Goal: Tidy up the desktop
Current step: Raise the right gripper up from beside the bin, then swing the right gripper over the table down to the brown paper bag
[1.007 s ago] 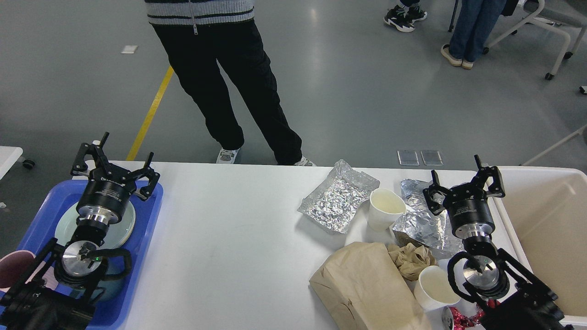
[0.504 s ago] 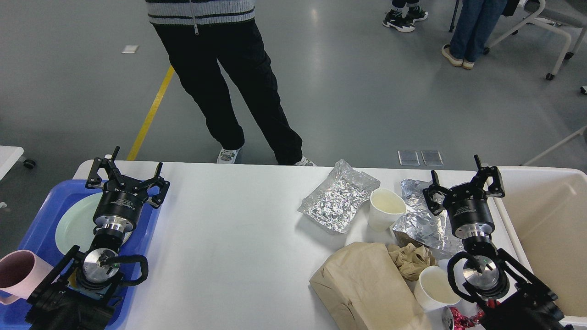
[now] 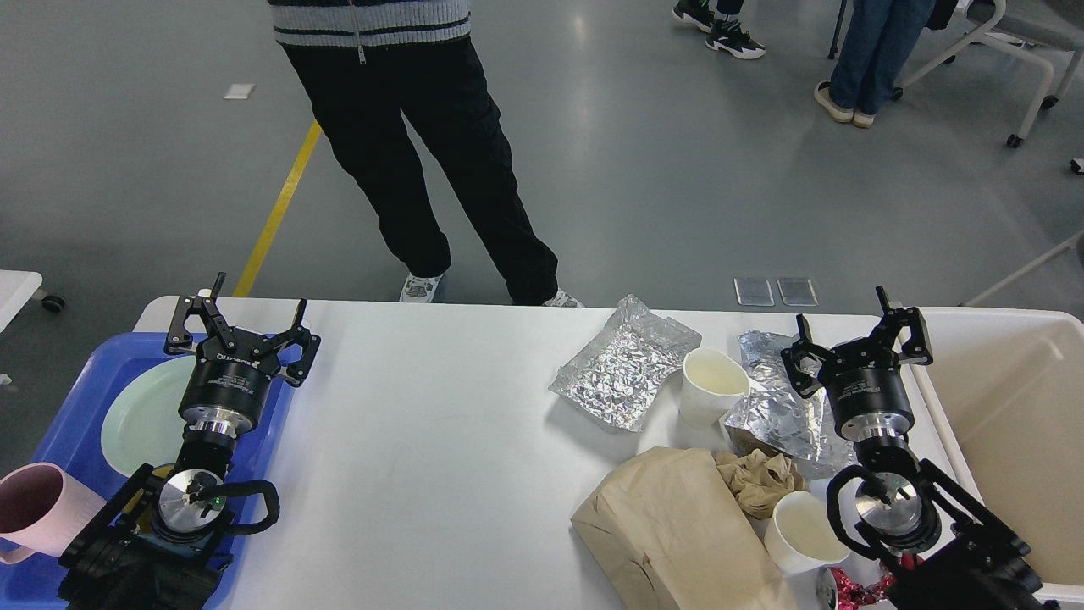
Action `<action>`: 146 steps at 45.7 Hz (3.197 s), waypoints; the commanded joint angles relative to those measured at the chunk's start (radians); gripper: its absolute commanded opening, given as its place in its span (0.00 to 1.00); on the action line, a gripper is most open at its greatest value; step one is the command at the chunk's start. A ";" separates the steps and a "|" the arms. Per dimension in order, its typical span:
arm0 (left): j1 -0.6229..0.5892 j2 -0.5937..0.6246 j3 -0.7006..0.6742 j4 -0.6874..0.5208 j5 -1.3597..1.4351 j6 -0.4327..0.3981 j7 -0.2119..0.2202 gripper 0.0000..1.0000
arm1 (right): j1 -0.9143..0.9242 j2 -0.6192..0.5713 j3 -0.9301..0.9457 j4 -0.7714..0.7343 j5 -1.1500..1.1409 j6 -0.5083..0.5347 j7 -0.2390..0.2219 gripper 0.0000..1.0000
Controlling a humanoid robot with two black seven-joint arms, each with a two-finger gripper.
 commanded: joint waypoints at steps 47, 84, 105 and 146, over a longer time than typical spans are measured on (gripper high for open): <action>-0.003 0.000 -0.001 0.004 0.000 0.000 -0.001 0.96 | 0.002 -0.002 0.009 0.002 0.001 -0.002 0.001 1.00; -0.003 0.000 -0.001 0.004 0.000 -0.001 -0.001 0.96 | -0.003 -0.115 0.060 -0.032 0.044 0.005 -0.008 1.00; -0.001 0.000 -0.001 0.004 0.000 -0.001 -0.001 0.96 | 0.015 -0.216 0.046 -0.017 0.044 0.038 -0.151 1.00; -0.001 0.000 -0.001 0.004 0.000 -0.001 -0.001 0.96 | 0.452 -0.575 -0.745 -0.029 0.050 0.216 -0.139 1.00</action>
